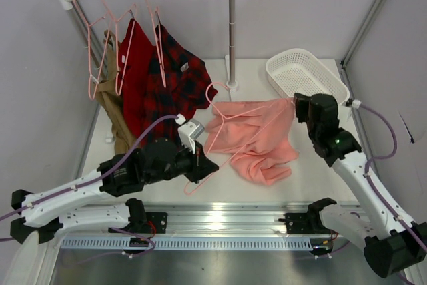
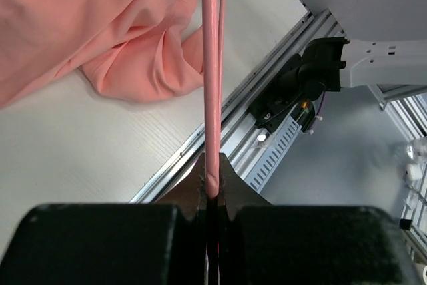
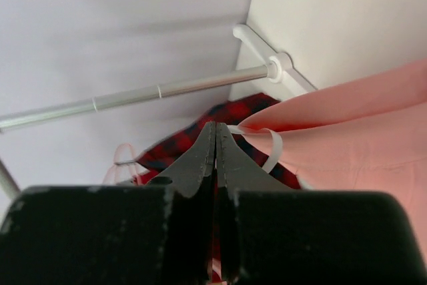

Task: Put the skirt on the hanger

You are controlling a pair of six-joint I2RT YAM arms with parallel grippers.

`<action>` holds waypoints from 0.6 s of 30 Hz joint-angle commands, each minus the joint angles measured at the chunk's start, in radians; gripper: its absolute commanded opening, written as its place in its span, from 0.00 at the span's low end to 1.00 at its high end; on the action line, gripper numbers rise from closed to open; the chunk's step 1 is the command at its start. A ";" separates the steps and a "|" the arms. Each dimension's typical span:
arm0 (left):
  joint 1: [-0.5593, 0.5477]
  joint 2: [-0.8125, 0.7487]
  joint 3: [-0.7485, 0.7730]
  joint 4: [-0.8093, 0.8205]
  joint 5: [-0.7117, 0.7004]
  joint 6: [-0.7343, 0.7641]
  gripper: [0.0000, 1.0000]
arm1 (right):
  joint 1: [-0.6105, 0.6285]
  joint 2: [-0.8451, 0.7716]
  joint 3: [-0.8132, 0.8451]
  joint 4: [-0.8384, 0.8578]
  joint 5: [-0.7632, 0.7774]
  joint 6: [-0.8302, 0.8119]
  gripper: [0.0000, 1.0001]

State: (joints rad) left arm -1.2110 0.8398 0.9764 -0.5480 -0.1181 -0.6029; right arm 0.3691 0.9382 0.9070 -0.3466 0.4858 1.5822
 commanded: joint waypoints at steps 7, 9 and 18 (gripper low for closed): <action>-0.030 0.024 -0.054 0.068 0.006 0.005 0.00 | -0.094 0.100 0.372 -0.103 -0.219 -0.675 0.00; -0.042 0.027 -0.062 0.092 0.003 0.009 0.00 | -0.114 0.114 0.421 -0.124 -0.300 -0.718 0.00; -0.149 0.082 -0.107 0.285 -0.084 0.015 0.00 | -0.139 0.174 0.460 -0.129 -0.660 -0.846 0.00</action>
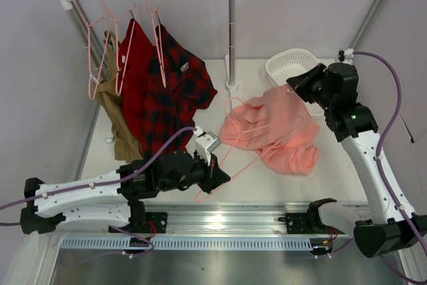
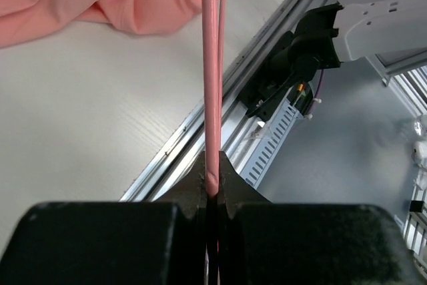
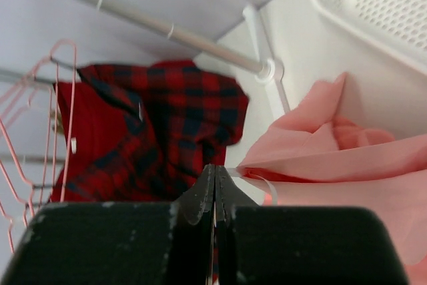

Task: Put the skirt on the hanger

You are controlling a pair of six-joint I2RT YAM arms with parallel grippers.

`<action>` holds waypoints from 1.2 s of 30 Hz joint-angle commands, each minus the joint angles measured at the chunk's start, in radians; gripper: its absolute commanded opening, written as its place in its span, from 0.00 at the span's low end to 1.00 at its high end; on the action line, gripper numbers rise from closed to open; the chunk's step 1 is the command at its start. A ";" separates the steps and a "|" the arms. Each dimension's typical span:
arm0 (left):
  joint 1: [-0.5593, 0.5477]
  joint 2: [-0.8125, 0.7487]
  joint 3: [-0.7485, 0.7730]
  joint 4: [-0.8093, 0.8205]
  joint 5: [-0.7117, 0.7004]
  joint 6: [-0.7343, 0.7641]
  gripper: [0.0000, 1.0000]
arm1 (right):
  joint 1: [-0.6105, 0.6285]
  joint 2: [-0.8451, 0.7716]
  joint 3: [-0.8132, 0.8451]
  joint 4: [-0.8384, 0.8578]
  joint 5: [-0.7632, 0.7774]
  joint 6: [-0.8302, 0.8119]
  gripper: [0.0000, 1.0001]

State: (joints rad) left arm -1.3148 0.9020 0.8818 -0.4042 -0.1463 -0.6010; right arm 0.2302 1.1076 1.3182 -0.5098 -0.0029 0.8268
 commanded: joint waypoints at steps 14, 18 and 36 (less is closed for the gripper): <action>-0.242 0.173 -0.015 0.346 -0.479 -0.112 0.00 | 0.159 -0.124 0.015 0.100 -0.062 -0.204 0.00; -0.277 0.189 -0.017 0.357 -0.591 -0.169 0.00 | 0.195 -0.163 -0.019 0.099 0.032 -0.207 0.00; -0.374 0.199 0.042 0.277 -0.796 -0.223 0.00 | 0.222 -0.164 -0.073 0.077 0.402 -0.058 0.00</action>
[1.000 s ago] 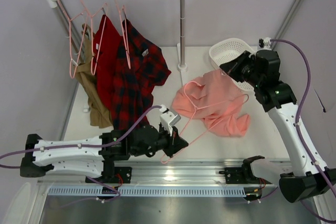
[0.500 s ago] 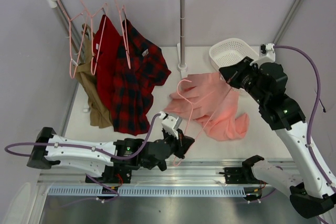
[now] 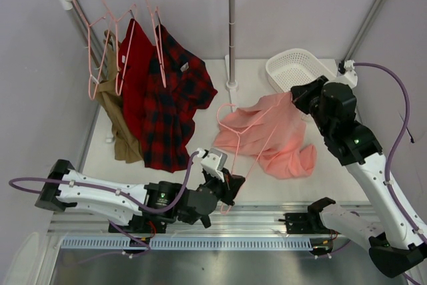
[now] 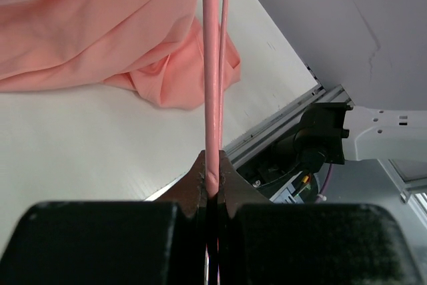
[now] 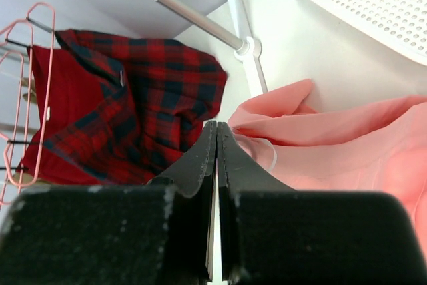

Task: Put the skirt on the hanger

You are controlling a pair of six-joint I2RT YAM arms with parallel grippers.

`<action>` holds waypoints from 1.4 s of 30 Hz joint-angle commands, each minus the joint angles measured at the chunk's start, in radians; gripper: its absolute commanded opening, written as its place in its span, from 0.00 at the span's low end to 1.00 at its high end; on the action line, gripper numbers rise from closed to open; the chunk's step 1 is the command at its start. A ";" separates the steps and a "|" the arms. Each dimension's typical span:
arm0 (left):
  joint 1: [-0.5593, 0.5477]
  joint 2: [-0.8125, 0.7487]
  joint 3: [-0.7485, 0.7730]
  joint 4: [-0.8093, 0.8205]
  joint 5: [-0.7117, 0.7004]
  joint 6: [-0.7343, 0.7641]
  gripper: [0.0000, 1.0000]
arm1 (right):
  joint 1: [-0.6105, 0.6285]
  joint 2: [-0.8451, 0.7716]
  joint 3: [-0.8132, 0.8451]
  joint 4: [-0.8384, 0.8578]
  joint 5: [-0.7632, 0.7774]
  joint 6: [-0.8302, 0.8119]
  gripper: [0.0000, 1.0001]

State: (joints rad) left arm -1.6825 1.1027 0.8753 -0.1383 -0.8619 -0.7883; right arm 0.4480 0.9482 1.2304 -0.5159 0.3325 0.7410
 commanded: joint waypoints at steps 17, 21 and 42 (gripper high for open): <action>-0.105 0.031 0.071 -0.011 -0.155 -0.005 0.00 | 0.003 0.061 0.046 0.071 0.204 0.158 0.00; -0.137 0.026 0.073 -0.003 -0.154 0.037 0.00 | 0.001 0.092 0.064 0.060 0.197 0.173 0.00; -0.051 0.031 0.039 0.178 -0.037 0.044 0.00 | 0.015 0.015 0.034 0.045 0.126 0.296 0.00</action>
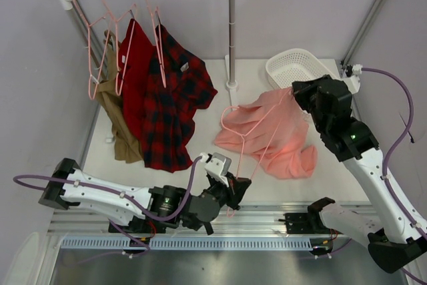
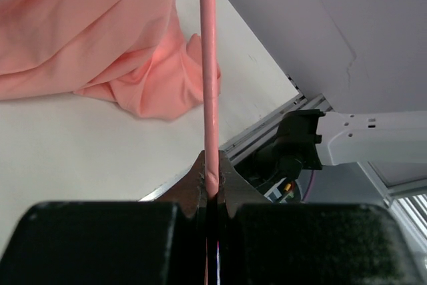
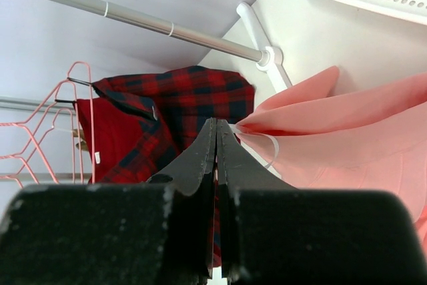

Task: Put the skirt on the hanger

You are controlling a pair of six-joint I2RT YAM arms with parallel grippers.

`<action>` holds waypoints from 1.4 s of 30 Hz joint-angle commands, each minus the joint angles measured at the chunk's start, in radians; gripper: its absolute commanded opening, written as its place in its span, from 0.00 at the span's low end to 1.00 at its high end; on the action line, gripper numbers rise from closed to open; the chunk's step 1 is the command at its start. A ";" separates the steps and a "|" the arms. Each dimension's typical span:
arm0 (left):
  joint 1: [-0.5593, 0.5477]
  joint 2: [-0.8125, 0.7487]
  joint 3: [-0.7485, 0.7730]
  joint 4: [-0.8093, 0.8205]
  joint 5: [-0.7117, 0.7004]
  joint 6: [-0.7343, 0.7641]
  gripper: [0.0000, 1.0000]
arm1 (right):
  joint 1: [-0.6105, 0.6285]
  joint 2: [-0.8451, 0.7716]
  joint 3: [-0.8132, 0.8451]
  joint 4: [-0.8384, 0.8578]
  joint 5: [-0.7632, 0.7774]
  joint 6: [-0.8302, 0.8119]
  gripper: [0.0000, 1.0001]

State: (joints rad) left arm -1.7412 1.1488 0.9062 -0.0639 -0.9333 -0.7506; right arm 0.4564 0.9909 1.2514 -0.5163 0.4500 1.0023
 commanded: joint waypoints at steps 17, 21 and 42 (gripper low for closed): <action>0.049 0.012 0.036 0.001 0.057 -0.131 0.00 | 0.019 -0.055 0.005 0.059 0.018 0.041 0.00; 0.055 -0.015 0.008 0.030 0.030 -0.133 0.00 | 0.022 -0.055 -0.001 0.053 0.013 0.044 0.00; 0.071 -0.050 -0.003 -0.004 -0.016 -0.185 0.00 | 0.034 -0.095 -0.044 0.044 0.001 0.064 0.00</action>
State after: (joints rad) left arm -1.6836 1.1305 0.8936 -0.0822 -0.8936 -0.8944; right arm 0.4824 0.9264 1.2068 -0.5198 0.4435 1.0439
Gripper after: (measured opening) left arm 0.047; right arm 0.009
